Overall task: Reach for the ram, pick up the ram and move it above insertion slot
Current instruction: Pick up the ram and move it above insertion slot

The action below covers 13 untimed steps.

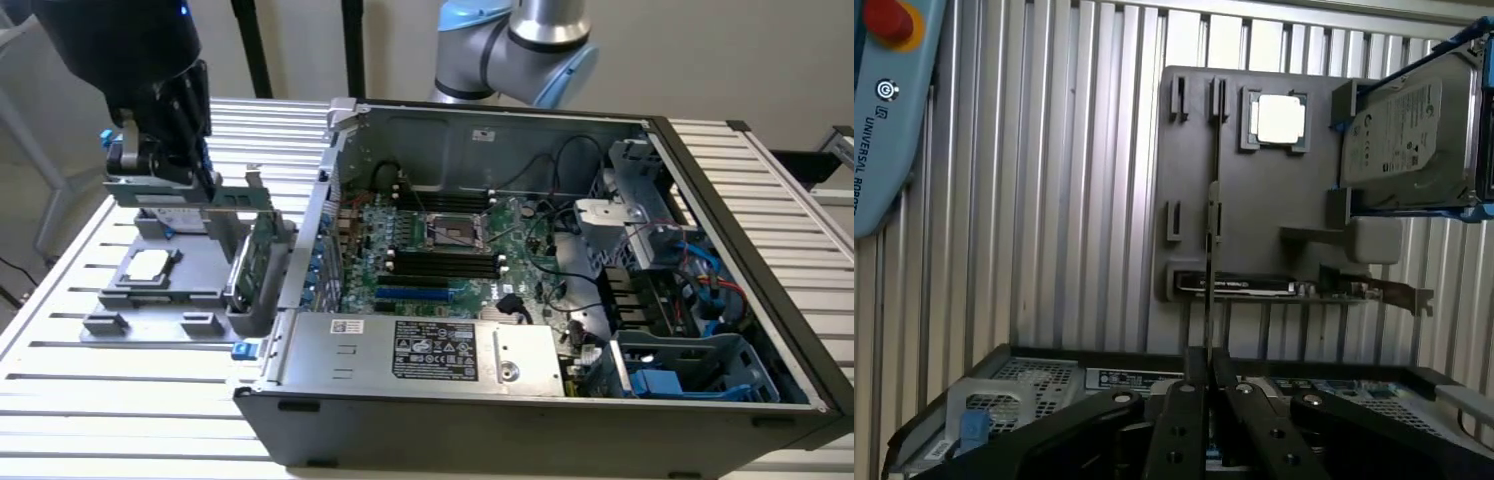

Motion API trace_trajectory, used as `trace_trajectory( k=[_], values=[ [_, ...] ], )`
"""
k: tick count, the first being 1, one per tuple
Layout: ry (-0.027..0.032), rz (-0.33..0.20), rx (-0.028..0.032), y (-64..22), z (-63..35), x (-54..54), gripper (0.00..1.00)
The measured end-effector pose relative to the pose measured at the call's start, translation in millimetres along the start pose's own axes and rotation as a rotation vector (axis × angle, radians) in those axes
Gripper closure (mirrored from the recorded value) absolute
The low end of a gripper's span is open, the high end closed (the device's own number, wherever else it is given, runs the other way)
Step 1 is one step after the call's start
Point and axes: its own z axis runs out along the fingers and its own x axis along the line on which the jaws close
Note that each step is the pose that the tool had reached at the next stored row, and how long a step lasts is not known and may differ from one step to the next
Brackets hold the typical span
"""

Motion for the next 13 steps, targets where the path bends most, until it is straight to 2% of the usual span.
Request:
trace_trajectory(
  k=[3, 13],
  values=[
    [-0.0029, 0.000, -0.0006, -13.3, -3.6, 0.5, 0.86],
    [-0.0197, -0.001, 0.0003, -58.9, -5.2, 2.7, 0.86]
  ],
)
